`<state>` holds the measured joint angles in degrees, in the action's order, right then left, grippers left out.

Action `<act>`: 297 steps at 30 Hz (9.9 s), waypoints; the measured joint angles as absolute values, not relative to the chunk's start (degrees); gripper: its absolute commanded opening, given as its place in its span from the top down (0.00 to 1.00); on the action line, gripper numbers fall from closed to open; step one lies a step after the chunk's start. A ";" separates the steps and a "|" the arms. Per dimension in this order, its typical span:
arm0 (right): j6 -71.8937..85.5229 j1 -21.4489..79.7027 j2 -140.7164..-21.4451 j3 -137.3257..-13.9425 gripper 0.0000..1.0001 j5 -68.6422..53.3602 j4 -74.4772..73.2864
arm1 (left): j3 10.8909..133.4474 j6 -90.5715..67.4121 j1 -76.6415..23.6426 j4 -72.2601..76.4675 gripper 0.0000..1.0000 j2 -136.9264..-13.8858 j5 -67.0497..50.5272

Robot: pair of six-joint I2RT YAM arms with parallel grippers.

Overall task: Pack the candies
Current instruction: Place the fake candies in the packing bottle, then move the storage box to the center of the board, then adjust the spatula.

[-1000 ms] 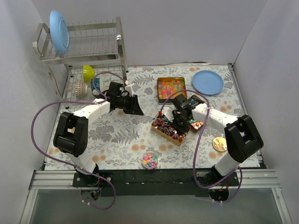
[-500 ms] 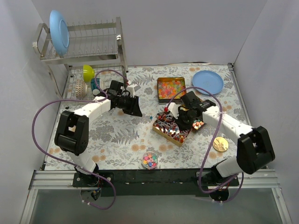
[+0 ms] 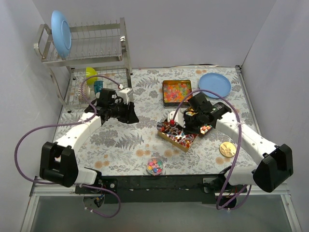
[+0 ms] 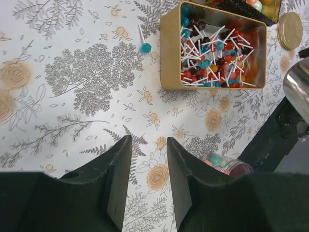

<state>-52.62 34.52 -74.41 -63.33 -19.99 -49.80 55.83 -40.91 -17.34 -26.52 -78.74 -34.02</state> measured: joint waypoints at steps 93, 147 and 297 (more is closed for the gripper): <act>-42.89 28.69 -84.60 -82.81 0.99 10.44 -66.72 | 72.49 -46.54 -24.88 -17.93 0.50 -95.55 -26.76; -39.29 13.19 -96.95 -94.13 0.99 -3.84 -64.51 | 77.30 -54.06 -29.80 -15.81 0.71 -115.09 -6.61; -68.64 42.87 -120.18 -103.98 0.99 35.53 -71.70 | 46.37 -68.03 -27.22 12.25 1.00 -104.09 -38.41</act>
<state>-68.64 42.87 -120.18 -103.98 35.53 -71.70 46.37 -68.03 -27.22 12.25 -104.09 -38.41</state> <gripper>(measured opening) 0.121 0.009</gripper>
